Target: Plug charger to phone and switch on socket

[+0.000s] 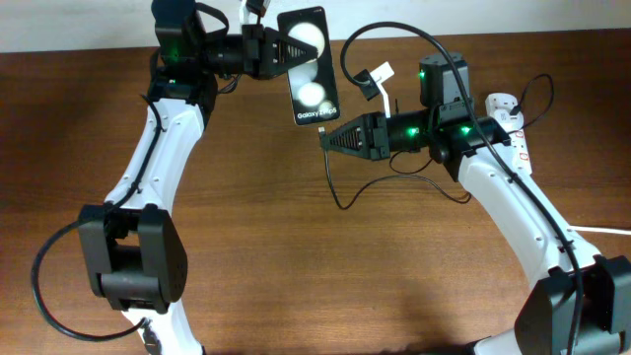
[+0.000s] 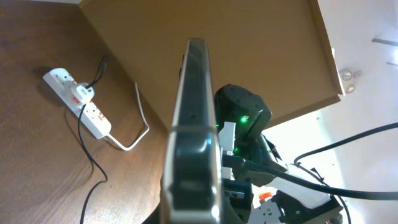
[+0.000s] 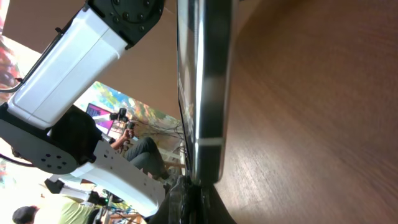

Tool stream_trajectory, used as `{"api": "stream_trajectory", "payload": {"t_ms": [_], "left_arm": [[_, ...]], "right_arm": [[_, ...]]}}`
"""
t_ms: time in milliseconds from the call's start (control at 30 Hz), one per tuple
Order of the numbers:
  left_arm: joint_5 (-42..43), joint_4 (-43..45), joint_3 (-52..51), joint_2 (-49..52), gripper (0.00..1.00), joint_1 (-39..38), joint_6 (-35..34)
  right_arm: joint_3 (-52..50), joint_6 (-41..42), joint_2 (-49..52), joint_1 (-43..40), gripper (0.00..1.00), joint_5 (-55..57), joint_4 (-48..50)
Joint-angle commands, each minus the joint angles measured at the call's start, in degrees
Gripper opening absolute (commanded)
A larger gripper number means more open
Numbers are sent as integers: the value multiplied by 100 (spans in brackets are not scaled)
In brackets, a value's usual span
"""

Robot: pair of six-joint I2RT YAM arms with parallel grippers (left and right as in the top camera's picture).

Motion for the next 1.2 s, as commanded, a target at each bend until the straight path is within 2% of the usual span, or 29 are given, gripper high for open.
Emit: {"api": "stream_trajectory", "payload": {"t_ms": [0,1167], "left_arm": [[-20,48,68,-162,0,-24,227],[83,4,70,-162,0,-79,201]], "right_arm": [[-4,-39,-22,-15,4,-192,85],[-4,92,-22,-15,4,15,138]]}}
